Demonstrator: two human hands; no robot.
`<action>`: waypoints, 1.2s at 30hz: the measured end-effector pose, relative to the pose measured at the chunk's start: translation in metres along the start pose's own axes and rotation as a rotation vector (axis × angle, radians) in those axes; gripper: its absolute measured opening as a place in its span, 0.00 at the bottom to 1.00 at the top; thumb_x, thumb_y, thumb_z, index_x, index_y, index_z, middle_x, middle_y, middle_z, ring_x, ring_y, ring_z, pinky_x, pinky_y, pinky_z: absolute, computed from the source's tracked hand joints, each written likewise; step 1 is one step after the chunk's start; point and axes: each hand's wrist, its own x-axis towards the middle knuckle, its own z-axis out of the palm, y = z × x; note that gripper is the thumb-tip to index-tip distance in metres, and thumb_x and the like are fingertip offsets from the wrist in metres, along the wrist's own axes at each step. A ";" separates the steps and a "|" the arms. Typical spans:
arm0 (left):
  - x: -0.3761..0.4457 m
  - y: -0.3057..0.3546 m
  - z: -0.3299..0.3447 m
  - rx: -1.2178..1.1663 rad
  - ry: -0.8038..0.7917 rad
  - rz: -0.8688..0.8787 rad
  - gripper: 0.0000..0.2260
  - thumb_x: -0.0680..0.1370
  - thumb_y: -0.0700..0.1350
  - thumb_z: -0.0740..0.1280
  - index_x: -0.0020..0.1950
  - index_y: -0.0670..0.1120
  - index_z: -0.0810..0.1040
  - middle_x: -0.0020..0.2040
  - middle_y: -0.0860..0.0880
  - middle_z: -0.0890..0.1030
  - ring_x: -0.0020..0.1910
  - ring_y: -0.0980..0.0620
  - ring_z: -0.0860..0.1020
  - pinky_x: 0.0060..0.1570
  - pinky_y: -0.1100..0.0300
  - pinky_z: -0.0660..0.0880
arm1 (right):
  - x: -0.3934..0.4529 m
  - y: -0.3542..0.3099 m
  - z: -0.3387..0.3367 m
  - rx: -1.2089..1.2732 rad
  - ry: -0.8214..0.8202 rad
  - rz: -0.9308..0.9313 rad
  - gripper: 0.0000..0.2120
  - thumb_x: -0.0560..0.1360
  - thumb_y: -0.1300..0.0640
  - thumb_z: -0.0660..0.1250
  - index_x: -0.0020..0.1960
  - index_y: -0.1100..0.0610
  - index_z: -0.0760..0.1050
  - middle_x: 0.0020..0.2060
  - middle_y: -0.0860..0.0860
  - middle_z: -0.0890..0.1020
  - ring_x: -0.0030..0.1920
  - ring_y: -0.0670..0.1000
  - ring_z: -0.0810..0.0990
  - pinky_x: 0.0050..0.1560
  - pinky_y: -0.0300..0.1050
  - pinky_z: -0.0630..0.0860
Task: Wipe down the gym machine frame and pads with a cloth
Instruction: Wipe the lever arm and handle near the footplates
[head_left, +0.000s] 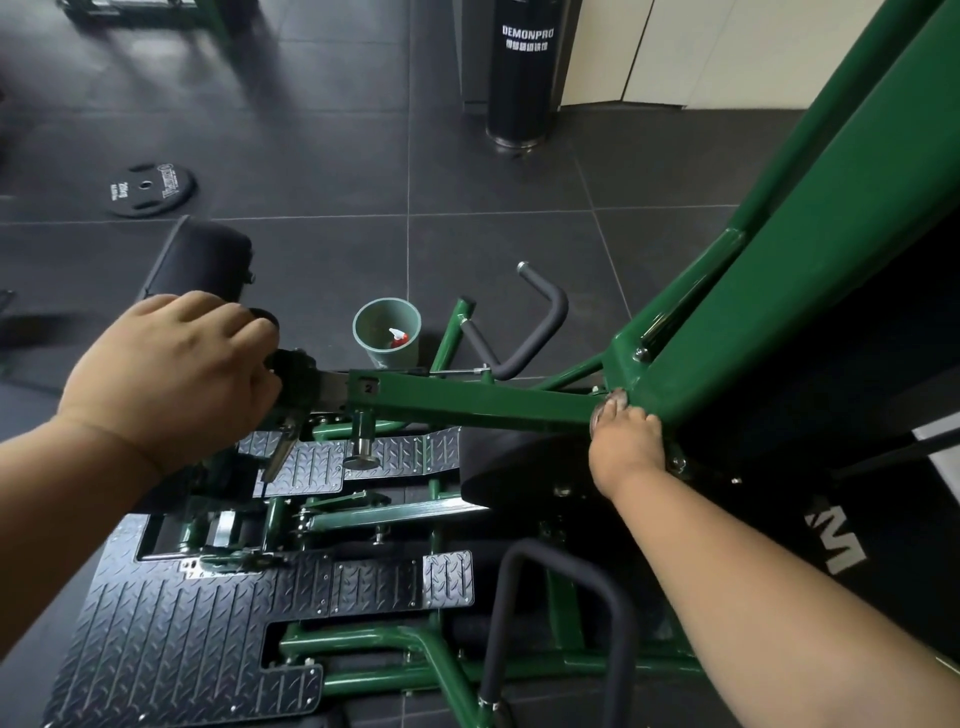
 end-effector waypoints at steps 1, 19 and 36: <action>0.000 0.000 0.000 0.001 -0.001 -0.003 0.15 0.80 0.48 0.56 0.44 0.43 0.78 0.39 0.43 0.79 0.42 0.35 0.78 0.44 0.44 0.73 | 0.000 0.001 -0.002 -0.045 0.008 -0.019 0.34 0.82 0.55 0.58 0.83 0.65 0.53 0.82 0.61 0.58 0.72 0.57 0.69 0.67 0.50 0.68; -0.001 0.000 0.003 0.004 -0.004 -0.044 0.11 0.78 0.47 0.58 0.44 0.44 0.77 0.39 0.43 0.78 0.42 0.35 0.77 0.44 0.44 0.72 | 0.012 0.013 -0.002 0.018 0.211 -0.067 0.21 0.80 0.61 0.56 0.71 0.55 0.73 0.62 0.55 0.74 0.60 0.57 0.74 0.58 0.50 0.72; -0.001 -0.002 0.010 -0.009 0.043 -0.056 0.12 0.78 0.47 0.57 0.47 0.46 0.79 0.42 0.43 0.81 0.45 0.35 0.79 0.46 0.44 0.73 | 0.140 0.007 -0.040 0.294 -0.352 -0.369 0.15 0.82 0.50 0.58 0.57 0.52 0.82 0.59 0.51 0.83 0.56 0.56 0.82 0.65 0.55 0.76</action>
